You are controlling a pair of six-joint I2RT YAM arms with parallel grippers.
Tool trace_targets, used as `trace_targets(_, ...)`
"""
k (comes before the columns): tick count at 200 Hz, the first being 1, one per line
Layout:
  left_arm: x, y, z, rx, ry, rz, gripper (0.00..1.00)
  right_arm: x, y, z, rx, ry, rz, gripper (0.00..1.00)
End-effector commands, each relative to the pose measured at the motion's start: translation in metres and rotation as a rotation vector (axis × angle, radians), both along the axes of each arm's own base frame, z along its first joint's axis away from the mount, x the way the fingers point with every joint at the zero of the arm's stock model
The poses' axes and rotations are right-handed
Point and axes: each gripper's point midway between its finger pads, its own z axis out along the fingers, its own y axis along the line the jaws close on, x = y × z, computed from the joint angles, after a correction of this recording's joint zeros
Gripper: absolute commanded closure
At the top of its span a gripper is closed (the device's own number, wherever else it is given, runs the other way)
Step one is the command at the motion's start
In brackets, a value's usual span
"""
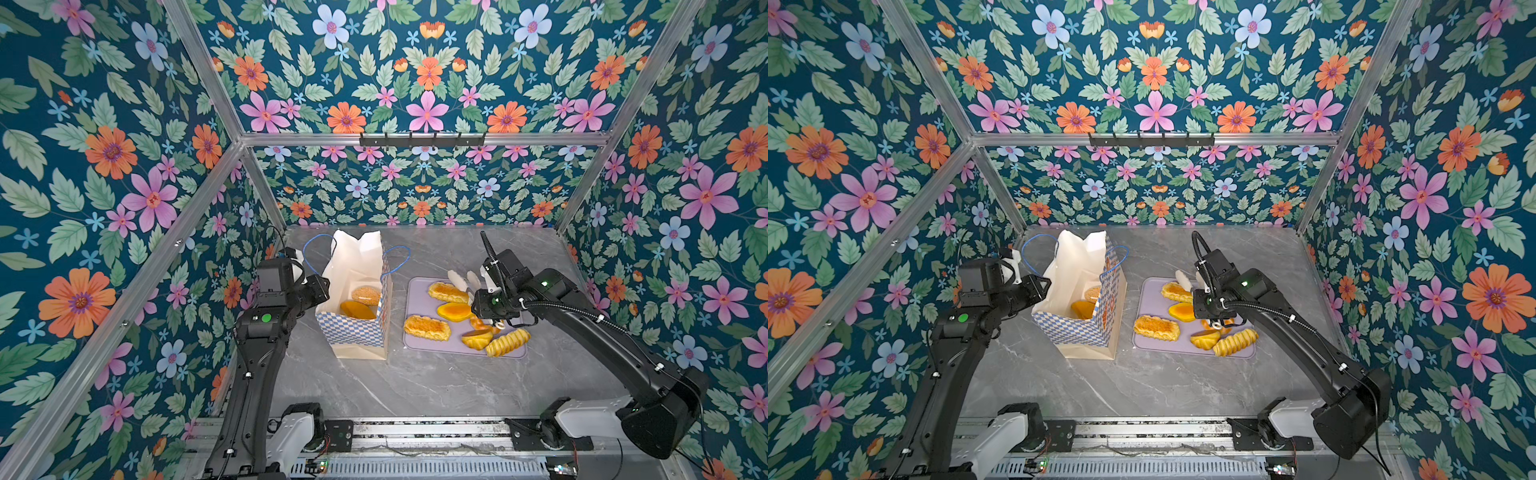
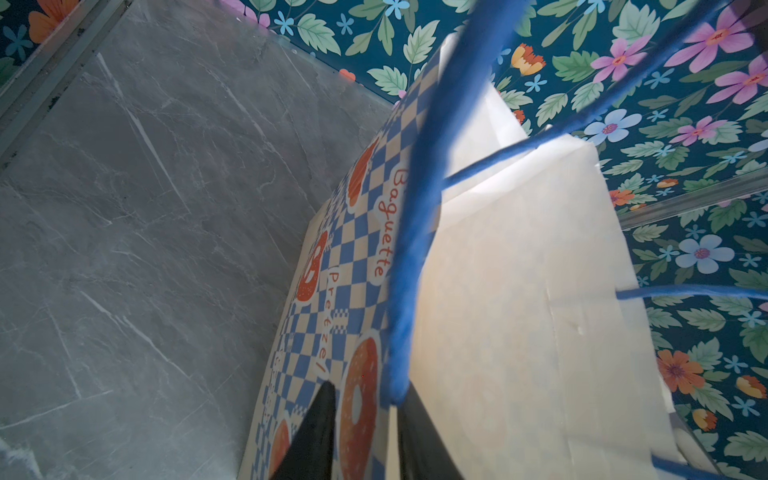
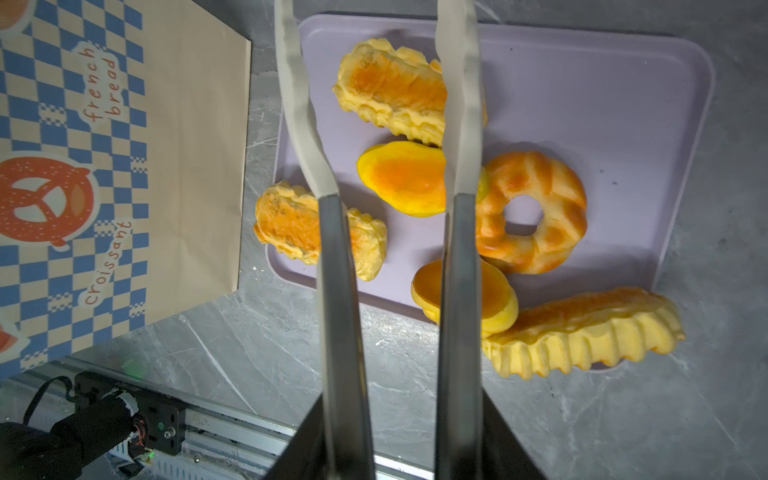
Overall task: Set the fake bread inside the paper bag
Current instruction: 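Lower the tongs onto the yellow round pastry and pinch it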
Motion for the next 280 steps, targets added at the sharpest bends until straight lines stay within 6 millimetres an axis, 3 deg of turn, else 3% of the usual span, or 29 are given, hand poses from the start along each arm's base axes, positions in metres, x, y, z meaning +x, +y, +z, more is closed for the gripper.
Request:
trace_targets(1, 0.003, -0.001, 0.003, -0.001, -0.022, -0.004, 0.72, 0.000, -0.001, -0.002, 0.057, 0.011, -0.017, 0.57)
trace_targets(87, 0.006, -0.002, 0.001, -0.006, -0.026, -0.012, 0.72, -0.022, -0.028, -0.041, 0.193, 0.159, -0.133, 0.59)
trace_targets(158, 0.006, -0.002, 0.000, -0.006, -0.027, -0.011, 0.72, -0.032, -0.031, -0.059, 0.179, 0.209, -0.145, 0.60)
trace_targets(280, 0.006, -0.001, -0.001, -0.003, -0.024, -0.005, 0.71, -0.030, -0.025, -0.079, 0.186, 0.255, -0.128, 0.61)
